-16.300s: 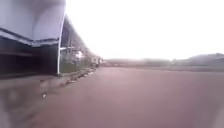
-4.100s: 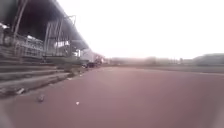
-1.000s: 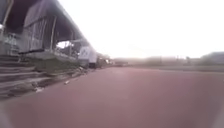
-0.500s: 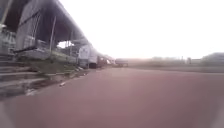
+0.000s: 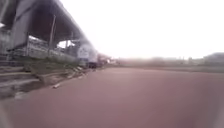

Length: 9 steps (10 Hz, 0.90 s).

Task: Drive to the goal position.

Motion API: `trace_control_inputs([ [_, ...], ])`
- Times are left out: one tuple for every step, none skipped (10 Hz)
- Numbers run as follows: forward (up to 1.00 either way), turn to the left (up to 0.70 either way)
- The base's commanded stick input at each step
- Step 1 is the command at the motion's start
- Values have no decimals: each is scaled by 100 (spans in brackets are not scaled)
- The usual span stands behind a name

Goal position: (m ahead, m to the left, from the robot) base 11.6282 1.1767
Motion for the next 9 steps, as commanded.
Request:
trace_control_inputs([
  [70, 0],
  [70, 0],
  [70, 0],
  [70, 0],
  [70, 0],
  [70, 0],
  [70, 0],
  [70, 0],
  [70, 0],
])
